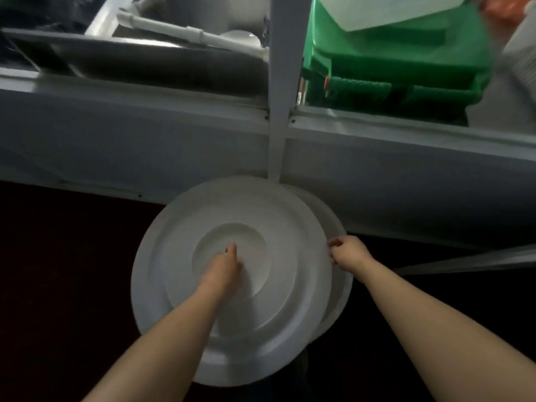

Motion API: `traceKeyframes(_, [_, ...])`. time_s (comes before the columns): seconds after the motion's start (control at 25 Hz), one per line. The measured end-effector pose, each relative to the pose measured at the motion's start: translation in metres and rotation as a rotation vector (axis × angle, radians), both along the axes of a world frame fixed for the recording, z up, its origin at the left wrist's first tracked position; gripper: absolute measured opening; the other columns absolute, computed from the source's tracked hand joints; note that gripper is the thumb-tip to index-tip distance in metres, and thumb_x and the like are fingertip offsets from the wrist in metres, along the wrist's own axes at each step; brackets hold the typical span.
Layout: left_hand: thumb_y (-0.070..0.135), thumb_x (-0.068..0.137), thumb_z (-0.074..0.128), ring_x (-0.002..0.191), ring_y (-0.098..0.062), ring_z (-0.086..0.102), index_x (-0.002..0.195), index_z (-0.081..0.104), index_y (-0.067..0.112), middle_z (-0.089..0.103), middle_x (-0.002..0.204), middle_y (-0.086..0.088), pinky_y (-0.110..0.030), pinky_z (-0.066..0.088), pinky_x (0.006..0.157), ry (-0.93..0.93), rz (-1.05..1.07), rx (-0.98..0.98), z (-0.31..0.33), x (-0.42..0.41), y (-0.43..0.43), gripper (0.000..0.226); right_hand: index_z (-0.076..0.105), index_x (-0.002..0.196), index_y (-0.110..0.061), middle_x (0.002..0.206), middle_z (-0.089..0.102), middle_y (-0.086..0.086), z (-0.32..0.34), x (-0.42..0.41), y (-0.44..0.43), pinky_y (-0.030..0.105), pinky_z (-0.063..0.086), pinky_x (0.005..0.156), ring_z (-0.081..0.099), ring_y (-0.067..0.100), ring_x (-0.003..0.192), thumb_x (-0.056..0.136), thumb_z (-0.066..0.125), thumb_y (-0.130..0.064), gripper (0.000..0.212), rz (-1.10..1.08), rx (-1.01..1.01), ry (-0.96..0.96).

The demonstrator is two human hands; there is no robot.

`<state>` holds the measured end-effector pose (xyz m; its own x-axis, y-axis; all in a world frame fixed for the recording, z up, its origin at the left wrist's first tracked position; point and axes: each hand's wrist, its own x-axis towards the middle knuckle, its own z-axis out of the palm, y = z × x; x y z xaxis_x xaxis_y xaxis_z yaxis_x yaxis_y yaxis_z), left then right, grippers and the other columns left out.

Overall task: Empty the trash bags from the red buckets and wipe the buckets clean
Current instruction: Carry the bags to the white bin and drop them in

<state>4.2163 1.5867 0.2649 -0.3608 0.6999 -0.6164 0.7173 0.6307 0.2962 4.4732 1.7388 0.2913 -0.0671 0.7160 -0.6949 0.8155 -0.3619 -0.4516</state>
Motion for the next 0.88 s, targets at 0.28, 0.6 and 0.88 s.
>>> traceKeyframes(0.28, [0.026, 0.101, 0.047, 0.103, -0.041, 0.062, 0.133, 0.036, 0.011, 0.059, 0.114, -0.023, -0.043, 0.051, 0.084, -0.011, -0.152, -0.010, -0.084, 0.042, 0.058, 0.038, 0.070, 0.110, -0.020, 0.114, 0.070, 0.010, -0.090, 0.022, -0.010, 0.039, 0.054, 0.097, 0.067, 0.030, 0.106, 0.092, 0.050, -0.009, 0.029, -0.065, -0.017, 0.009])
traceKeyframes(0.6, [0.035, 0.103, 0.043, 0.106, -0.040, 0.060, 0.145, 0.027, 0.017, 0.055, 0.120, -0.020, -0.041, 0.048, 0.082, 0.026, -0.267, -0.071, -0.143, 0.064, 0.086, 0.049, 0.067, 0.107, -0.024, 0.115, 0.069, 0.008, -0.153, 0.039, -0.015, 0.035, 0.055, 0.093, 0.068, 0.029, 0.102, 0.094, 0.049, -0.011, 0.026, -0.162, -0.047, 0.016])
traceKeyframes(0.88, [0.041, 0.103, 0.044, 0.111, -0.039, 0.059, 0.151, 0.021, 0.017, 0.054, 0.126, -0.020, -0.041, 0.048, 0.087, 0.009, -0.308, -0.111, -0.147, 0.063, 0.092, 0.059, 0.068, 0.114, -0.019, 0.113, 0.070, 0.011, -0.164, 0.041, -0.015, 0.029, 0.052, 0.088, 0.067, 0.027, 0.103, 0.095, 0.050, -0.012, 0.027, -0.212, -0.075, -0.008])
